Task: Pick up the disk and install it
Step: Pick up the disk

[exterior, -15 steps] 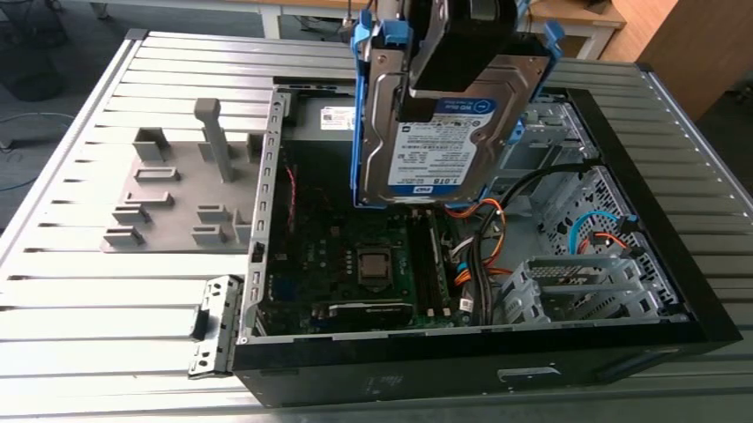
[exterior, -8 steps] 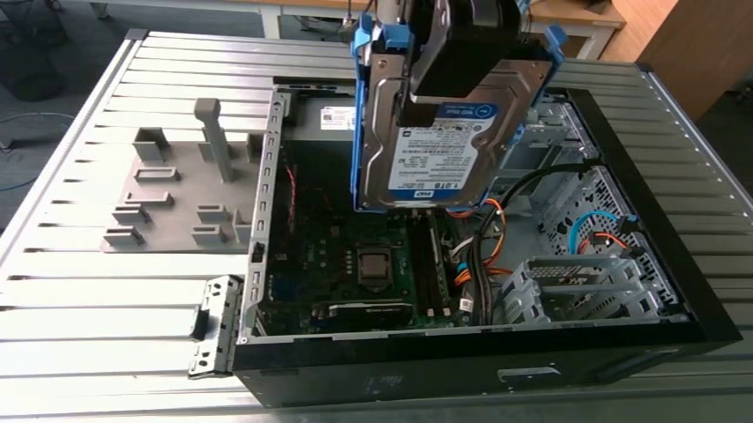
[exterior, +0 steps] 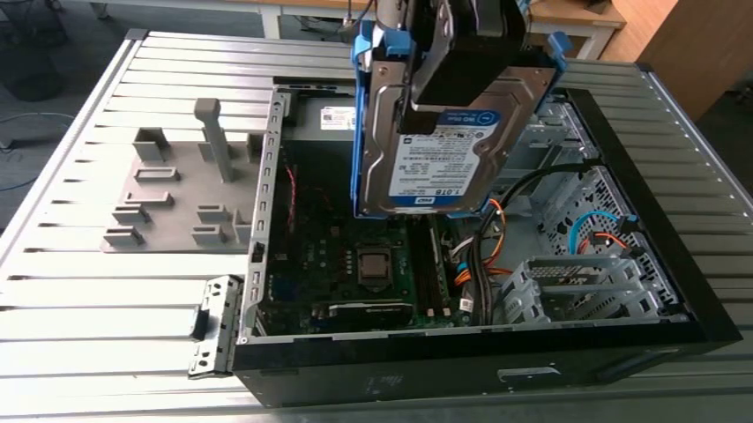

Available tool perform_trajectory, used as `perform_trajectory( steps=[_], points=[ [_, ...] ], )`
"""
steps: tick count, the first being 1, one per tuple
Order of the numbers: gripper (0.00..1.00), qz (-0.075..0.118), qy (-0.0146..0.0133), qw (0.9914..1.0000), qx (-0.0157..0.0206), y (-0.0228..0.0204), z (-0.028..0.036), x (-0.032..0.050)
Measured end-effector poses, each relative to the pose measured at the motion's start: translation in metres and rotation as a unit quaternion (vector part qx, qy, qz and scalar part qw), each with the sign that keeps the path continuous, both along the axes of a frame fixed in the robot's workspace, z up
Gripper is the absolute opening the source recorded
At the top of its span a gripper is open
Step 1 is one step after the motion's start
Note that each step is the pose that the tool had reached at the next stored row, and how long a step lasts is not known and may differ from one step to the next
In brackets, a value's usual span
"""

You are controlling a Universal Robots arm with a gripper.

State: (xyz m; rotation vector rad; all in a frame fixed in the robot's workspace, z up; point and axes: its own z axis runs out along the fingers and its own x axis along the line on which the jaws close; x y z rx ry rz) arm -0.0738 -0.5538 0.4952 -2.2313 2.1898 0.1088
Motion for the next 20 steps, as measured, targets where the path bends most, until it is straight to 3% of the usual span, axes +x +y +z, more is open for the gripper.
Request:
perform_trajectory(
  steps=[10, 13, 16, 20],
  points=[
    [0.36, 0.000, 0.0000, 1.00000, 0.0001, -0.0123, -0.0002, 0.0002],
    [0.36, -0.001, 0.0000, 1.00000, 0.0028, -0.0149, -0.0005, 0.0014],
    [0.36, -0.004, 0.0000, 0.99995, 0.0096, -0.0155, -0.0014, 0.0024],
    [0.36, -0.004, 0.0010, 0.99994, 0.0103, -0.0159, -0.0025, 0.0142]
  ],
)
